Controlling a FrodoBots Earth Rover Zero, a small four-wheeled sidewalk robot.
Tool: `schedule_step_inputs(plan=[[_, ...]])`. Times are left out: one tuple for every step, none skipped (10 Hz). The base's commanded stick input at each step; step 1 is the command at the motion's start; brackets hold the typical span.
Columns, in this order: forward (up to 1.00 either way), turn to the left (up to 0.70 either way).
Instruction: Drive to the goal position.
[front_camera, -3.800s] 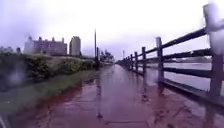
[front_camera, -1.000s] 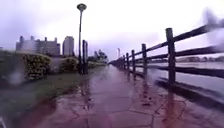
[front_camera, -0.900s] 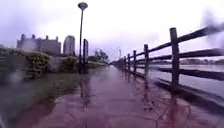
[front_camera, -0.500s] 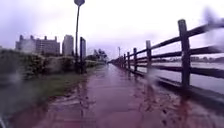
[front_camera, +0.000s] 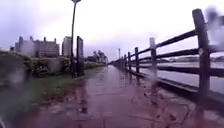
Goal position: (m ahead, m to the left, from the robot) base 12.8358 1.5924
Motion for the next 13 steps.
schedule_step_inputs(plan=[[1.00, 0.00], [1.00, 0.00], [1.00, -0.09], [1.00, -0.28], [1.00, -0.22], [1.00, -0.14], [1.00, 0.00], [1.00, 0.00], [1.00, 0.00], [1.00, 0.00], [1.00, 0.00], [1.00, 0.00], [1.00, 0.00]])
